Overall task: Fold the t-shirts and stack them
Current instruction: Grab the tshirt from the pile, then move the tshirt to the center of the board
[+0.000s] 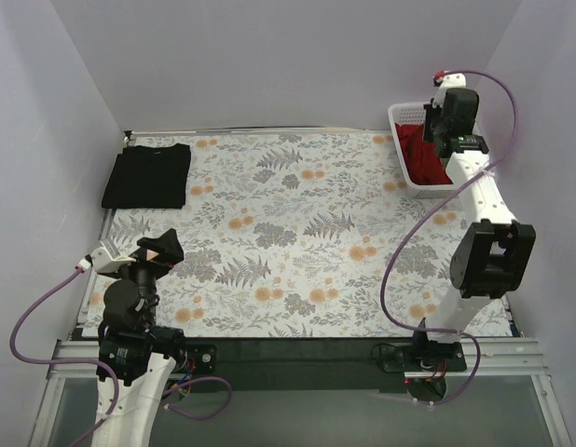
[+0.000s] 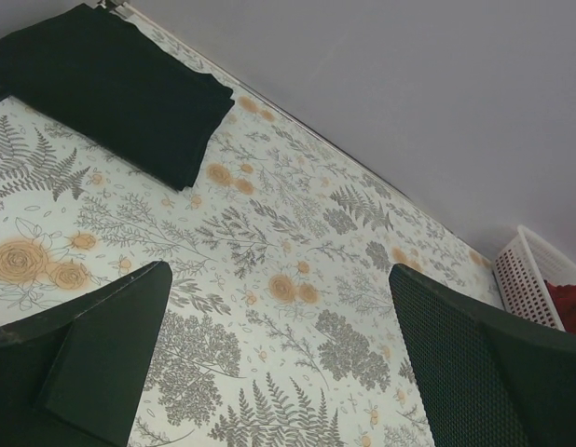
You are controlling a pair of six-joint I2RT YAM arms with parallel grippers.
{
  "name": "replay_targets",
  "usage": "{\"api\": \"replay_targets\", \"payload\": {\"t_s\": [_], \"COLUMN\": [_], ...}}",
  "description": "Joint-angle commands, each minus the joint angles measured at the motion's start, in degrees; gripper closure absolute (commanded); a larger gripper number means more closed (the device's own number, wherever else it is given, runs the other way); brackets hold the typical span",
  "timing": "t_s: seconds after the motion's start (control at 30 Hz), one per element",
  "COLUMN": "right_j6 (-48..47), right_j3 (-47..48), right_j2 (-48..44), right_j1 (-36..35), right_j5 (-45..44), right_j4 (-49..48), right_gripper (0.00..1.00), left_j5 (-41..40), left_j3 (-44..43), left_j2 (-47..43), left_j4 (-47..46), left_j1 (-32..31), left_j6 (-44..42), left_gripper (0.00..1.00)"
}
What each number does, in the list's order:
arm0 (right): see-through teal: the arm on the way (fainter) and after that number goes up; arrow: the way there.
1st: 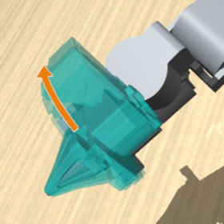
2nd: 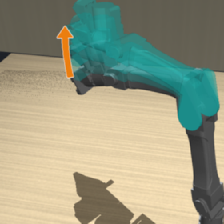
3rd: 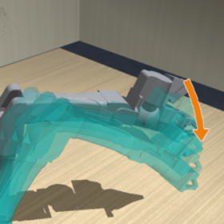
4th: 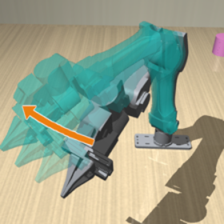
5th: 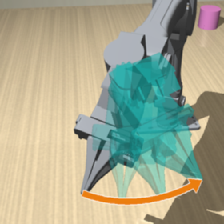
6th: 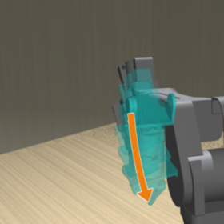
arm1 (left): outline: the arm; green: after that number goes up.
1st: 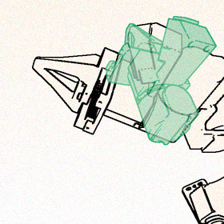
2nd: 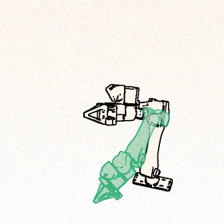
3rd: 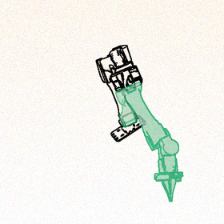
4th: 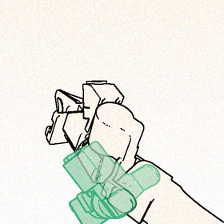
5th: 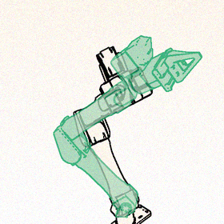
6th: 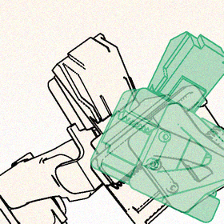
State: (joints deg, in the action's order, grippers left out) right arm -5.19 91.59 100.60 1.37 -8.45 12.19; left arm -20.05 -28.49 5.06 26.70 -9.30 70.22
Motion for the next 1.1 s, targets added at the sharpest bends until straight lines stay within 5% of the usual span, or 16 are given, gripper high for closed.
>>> {"api": "replay_targets", "payload": {"t_s": [0.0, 0.27, 0.5, 0.7, 0.77, 0.8, 0.83, 0.93, 1.07], "right_j6": [-7.02, -10.37, 2.72, 7.65, 9.05, 9.49, 10.11, 13.35, 20.83], "right_j3": [4.21, 16.92, 21.52, 12.84, 3.45, -0.58, -6.8, -13.88, -26.27], "right_j2": [-8.91, -17.1, -16.84, -17.79, -19.46, -20.95, -21.66, -22.72, -25.61], "right_j1": [-5.92, -21.04, -24.65, -24.74, -24.74, -24.74, -24.57, -23.78, -18.77], "right_j5": [-1.22, 7.72, 27.42, 27.87, 24.2, 21.83, 16.24, 1.85, -0.88], "right_j4": [-7.34, -15.52, -23.69, -24.14, -23.88, -23.53, -21.26, -9.88, -1.2], "right_gripper": [0.99, 0.99, 0.99, 0.99, 0.99, 0.95, 0.8, 0.66, 0.5], "left_j5": [0.98, 1.95, 2.21, 2.83, 3.09, 3.53, 3.88, 6.68, 11.69], "left_j3": [0.72, 1.24, 1.33, 1.51, 1.68, 1.94, 2.03, 2.82, 2.39], "left_j2": [0.04, -1.37, -2.51, -2.42, -1.99, -1.81, -1.2, 0.03, 5.65], "left_j4": [-0.86, -1.65, -1.65, -1.74, -2.26, -2.53, -2.88, -4.63, -5.51], "left_j1": [-0.1, -0.19, -0.19, -0.19, -0.1, -0.1, -0.19, -0.19, -0.19], "left_j6": [-1.39, -1.92, -2.1, -2.28, -2.36, -2.62, -2.89, -4.03, -3.69], "left_gripper": [0.02, 0.02, 0.02, 0.02, 0.02, 0.02, 0.02, 0.02, 0.03]}}
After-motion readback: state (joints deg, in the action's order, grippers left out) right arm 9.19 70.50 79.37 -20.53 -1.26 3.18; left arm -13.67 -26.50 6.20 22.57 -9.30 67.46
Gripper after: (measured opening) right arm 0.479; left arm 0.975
